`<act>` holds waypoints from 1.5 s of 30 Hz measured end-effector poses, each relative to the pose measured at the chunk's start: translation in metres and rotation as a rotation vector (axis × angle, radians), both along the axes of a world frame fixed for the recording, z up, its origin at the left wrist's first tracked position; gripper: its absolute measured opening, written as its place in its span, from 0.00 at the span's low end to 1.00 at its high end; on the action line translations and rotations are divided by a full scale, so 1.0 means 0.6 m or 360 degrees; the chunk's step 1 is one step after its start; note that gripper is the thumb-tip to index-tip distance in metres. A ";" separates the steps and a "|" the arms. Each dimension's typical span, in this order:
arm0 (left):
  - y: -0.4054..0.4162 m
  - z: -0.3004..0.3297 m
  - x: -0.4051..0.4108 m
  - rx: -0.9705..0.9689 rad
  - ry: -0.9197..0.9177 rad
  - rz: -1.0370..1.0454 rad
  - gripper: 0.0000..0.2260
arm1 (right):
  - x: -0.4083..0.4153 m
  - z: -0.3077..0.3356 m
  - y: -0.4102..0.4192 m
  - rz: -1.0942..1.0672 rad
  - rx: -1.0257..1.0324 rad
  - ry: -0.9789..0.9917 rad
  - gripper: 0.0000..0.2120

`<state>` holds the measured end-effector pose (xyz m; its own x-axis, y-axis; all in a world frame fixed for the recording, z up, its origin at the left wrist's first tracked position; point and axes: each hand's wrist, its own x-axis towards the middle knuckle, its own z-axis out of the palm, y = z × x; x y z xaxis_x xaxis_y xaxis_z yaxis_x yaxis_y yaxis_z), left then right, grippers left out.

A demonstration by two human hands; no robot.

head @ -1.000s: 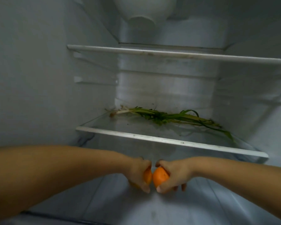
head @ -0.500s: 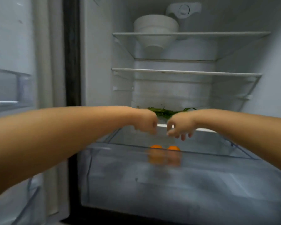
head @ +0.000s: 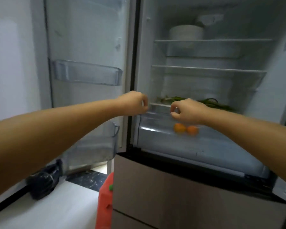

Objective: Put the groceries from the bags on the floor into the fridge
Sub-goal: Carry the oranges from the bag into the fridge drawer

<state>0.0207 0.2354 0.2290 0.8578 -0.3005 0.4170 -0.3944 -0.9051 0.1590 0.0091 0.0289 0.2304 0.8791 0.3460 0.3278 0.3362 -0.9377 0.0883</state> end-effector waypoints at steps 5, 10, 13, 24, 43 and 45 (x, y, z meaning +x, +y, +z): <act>0.068 -0.107 -0.155 -0.0409 -0.0043 0.0119 0.09 | -0.085 -0.159 0.113 0.0277 0.0341 0.0170 0.12; 0.138 -0.294 -0.334 -0.0528 0.0195 0.0463 0.08 | -0.213 -0.322 0.213 0.0459 0.0198 0.0433 0.14; 0.173 -0.399 -0.447 -0.0591 0.0441 0.0711 0.09 | -0.294 -0.385 0.257 0.0576 -0.0023 0.0471 0.14; 0.408 -0.543 -0.897 -0.0829 0.0630 0.1470 0.09 | -0.649 -0.495 0.534 0.1226 -0.0501 0.0529 0.15; 0.899 -0.624 -1.609 -0.1180 0.0711 0.2239 0.08 | -1.249 -0.606 1.145 0.1896 -0.0733 0.0717 0.15; 0.944 -0.644 -1.612 -0.1222 0.0722 0.2254 0.09 | -1.242 -0.622 1.197 0.1874 -0.0735 0.0769 0.15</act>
